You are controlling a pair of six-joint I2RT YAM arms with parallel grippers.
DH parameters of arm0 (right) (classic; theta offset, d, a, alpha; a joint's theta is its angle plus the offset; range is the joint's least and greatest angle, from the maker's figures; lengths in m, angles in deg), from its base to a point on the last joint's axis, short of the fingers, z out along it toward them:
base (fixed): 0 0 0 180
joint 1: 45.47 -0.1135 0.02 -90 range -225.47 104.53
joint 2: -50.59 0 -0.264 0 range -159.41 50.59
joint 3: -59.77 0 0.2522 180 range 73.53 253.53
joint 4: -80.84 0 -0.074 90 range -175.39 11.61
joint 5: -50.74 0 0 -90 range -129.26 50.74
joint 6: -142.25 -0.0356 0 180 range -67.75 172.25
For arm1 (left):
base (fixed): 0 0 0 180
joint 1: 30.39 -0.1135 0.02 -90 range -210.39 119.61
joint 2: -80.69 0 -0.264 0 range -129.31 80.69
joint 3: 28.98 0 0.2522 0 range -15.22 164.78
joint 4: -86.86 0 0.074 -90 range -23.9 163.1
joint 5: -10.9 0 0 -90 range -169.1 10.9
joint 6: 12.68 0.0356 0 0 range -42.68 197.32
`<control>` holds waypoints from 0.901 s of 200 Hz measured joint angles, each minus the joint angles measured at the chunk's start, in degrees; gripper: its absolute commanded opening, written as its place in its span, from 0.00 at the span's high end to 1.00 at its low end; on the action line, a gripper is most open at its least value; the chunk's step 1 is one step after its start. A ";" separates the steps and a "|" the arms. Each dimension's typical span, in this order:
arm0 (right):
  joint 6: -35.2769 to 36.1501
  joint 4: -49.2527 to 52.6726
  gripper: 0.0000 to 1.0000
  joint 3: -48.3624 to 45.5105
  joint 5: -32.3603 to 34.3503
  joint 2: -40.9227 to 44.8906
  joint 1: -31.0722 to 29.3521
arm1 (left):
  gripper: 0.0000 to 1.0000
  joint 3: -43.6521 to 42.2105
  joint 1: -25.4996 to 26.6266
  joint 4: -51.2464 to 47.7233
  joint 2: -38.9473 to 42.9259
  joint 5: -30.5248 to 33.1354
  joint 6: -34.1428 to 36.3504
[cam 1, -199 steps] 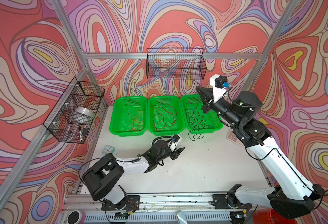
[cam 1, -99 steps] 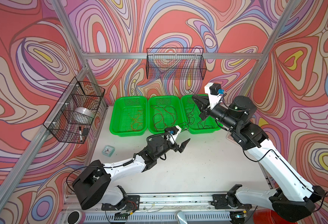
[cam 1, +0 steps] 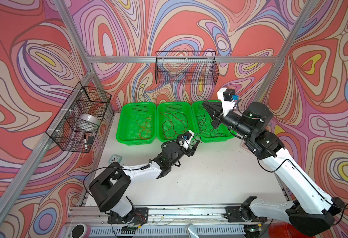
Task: Untangle the cables
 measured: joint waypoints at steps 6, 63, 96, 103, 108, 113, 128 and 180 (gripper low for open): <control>-0.02 -0.13 1.00 0.00 0.04 -0.04 0.00 | 0.74 0.20 0.00 0.48 -0.59 -0.70 0.02; 0.22 -2.43 1.00 0.24 8.46 -3.52 0.28 | 1.00 2.08 -0.28 1.31 -5.03 -5.25 0.04; 0.46 -5.18 1.00 0.50 15.21 -6.97 3.65 | 1.00 -1.16 -1.70 1.07 -5.79 -6.01 -1.27; 0.48 -5.97 1.00 0.55 16.39 -7.67 4.85 | 1.00 -2.03 -1.95 0.76 -5.90 -6.01 -1.44; 0.55 -6.64 1.00 0.57 17.31 -8.24 5.88 | 1.00 -2.78 -2.05 0.50 -6.01 -6.01 -1.62; 0.59 -7.19 1.00 0.59 18.10 -8.70 6.64 | 1.00 -3.39 -2.05 0.35 -6.12 -5.99 -1.79; 1.31 -9.09 1.00 0.61 20.39 -10.14 8.87 | 1.00 -5.16 -2.16 -0.48 -6.36 -6.03 -2.40; 8.00 -15.89 1.00 3.65 26.18 -17.22 10.84 | 0.48 -6.34 -2.36 -4.44 -5.90 -6.54 -3.45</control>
